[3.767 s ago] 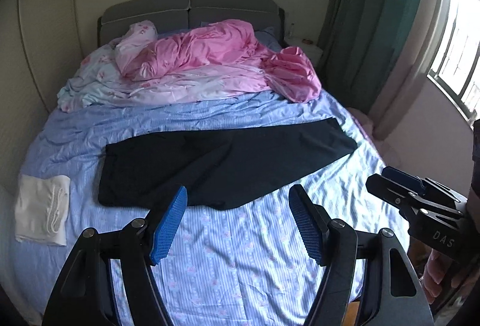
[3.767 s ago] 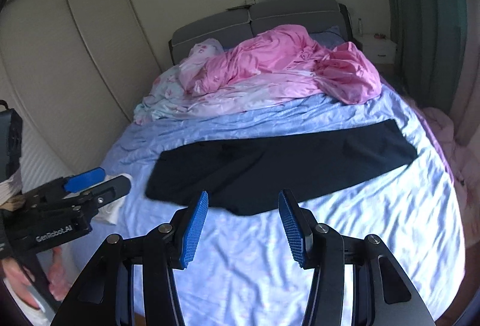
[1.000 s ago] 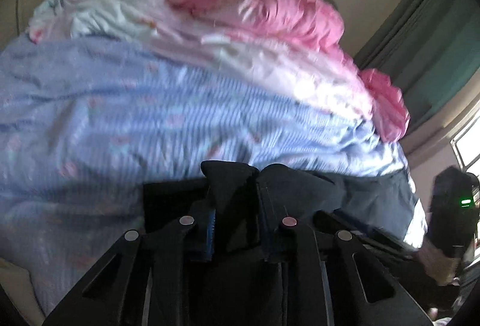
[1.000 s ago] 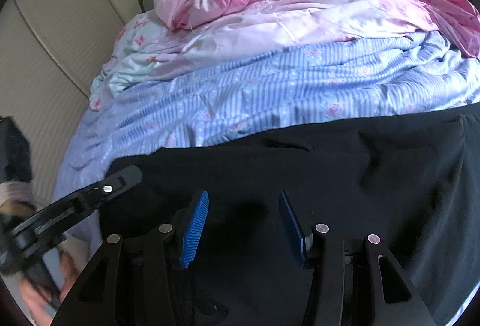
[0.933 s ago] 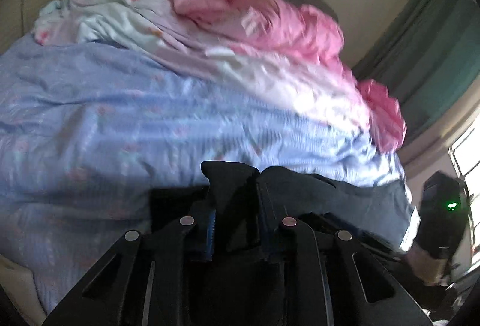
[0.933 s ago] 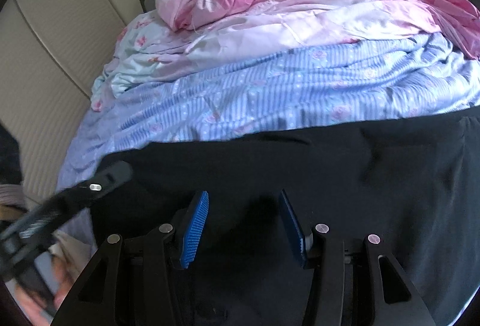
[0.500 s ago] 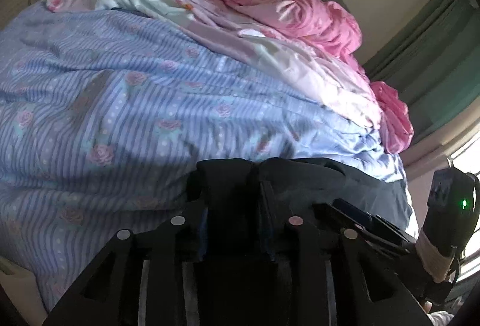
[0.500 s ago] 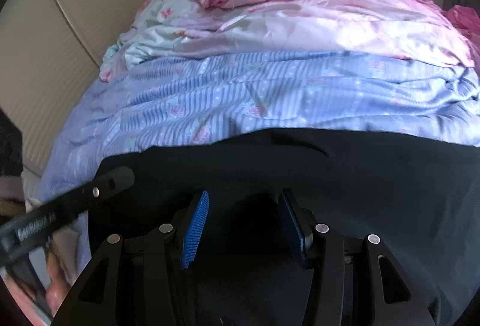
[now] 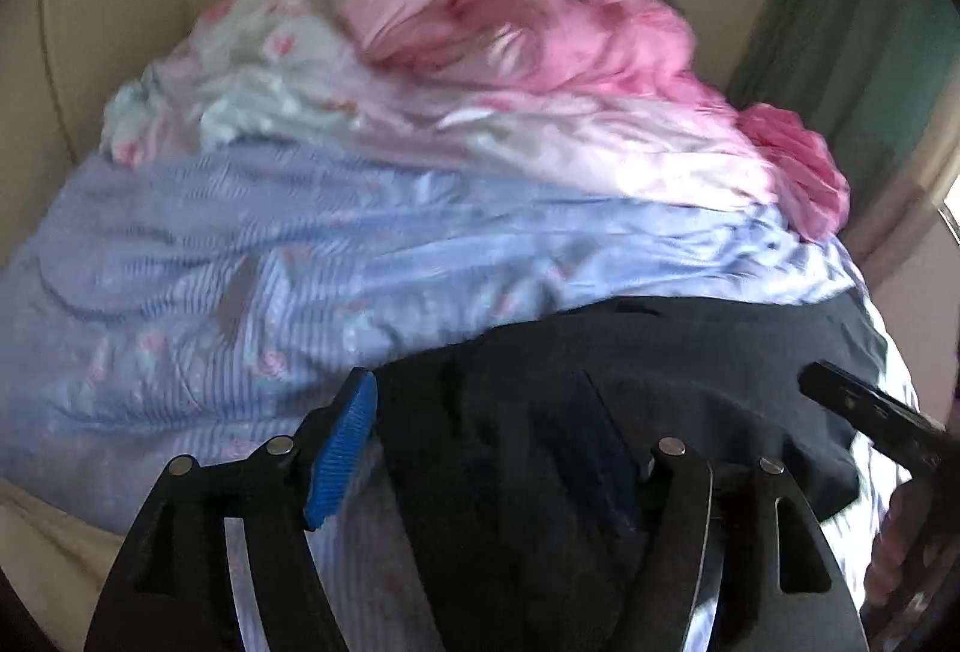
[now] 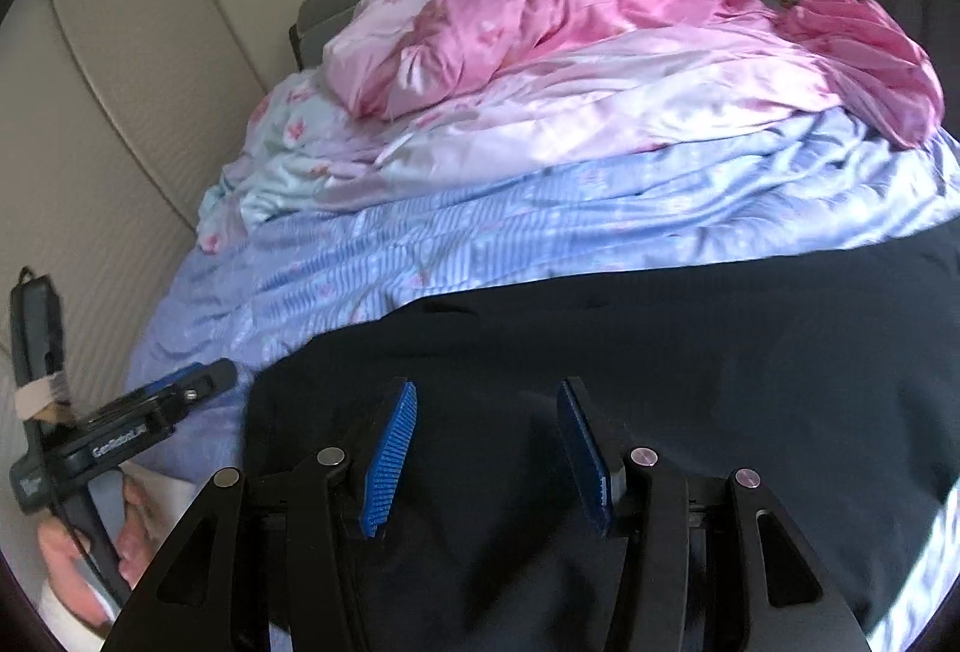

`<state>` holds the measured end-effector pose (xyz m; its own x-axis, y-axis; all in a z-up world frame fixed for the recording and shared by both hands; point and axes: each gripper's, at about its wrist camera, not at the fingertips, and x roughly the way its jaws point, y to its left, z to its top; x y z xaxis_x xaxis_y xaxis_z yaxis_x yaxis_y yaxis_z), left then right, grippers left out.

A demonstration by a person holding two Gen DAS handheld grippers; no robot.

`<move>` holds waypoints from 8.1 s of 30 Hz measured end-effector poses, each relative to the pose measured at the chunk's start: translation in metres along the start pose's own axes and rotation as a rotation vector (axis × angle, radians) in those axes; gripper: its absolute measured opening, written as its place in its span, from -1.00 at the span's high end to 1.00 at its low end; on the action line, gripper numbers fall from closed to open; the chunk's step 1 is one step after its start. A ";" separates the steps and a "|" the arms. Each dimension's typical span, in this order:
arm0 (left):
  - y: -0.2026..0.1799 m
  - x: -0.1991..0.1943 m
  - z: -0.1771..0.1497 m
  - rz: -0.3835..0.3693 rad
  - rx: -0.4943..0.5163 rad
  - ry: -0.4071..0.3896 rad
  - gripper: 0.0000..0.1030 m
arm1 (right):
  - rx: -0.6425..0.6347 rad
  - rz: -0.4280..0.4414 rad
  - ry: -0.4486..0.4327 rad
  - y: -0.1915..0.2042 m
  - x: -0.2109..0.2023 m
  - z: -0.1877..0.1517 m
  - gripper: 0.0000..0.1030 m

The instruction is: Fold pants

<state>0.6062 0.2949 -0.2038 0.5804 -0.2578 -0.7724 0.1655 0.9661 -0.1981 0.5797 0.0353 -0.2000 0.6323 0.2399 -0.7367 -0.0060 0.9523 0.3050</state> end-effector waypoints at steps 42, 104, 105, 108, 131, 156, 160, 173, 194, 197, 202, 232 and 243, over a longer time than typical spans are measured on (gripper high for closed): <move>-0.513 -0.068 -0.119 0.040 -0.198 0.025 -0.46 | 0.047 -0.025 -0.021 -0.449 -0.284 0.010 0.02; -0.727 0.253 -0.014 -0.027 0.111 0.200 -0.46 | 0.028 -0.076 0.162 -0.711 -0.039 0.144 0.92; -0.728 0.253 -0.016 -0.028 0.116 0.202 -0.46 | 0.023 -0.084 0.173 -0.712 -0.037 0.140 0.92; -0.730 0.254 -0.018 -0.016 0.138 0.204 -0.46 | 0.010 -0.145 0.194 -0.718 -0.037 0.127 0.99; -0.738 0.257 -0.036 -0.002 0.119 0.242 -0.46 | 0.237 0.025 0.291 -0.747 -0.005 0.099 0.33; -0.763 0.228 -0.050 -0.038 0.156 0.231 -0.46 | 0.151 -0.104 0.210 -0.751 -0.078 0.104 -0.01; -0.743 0.207 -0.050 -0.033 0.129 0.211 -0.46 | 0.127 -0.148 0.130 -0.726 -0.118 0.088 -0.01; -0.627 0.062 -0.107 0.087 0.058 0.111 -0.47 | -0.125 0.023 0.131 -0.555 -0.195 0.006 -0.02; -0.328 -0.052 -0.185 0.109 -0.187 0.107 -0.44 | -0.253 0.267 0.245 -0.236 -0.161 -0.124 -0.02; -0.295 -0.032 -0.182 0.057 -0.210 0.127 -0.34 | -0.188 0.254 0.269 -0.221 -0.141 -0.137 -0.02; -0.267 0.010 -0.176 0.010 -0.212 0.170 0.03 | -0.144 0.232 0.296 -0.200 -0.109 -0.150 -0.01; -0.221 0.122 -0.086 -0.035 -0.154 0.226 0.45 | -0.284 0.274 0.186 -0.171 -0.029 -0.080 0.05; -0.213 0.126 -0.084 -0.047 -0.185 0.235 0.45 | -0.335 0.342 0.206 -0.155 -0.029 -0.071 0.05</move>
<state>0.5769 0.0572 -0.3101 0.3717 -0.3129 -0.8740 0.0270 0.9447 -0.3268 0.5069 -0.1056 -0.2688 0.3853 0.5475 -0.7428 -0.4540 0.8133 0.3640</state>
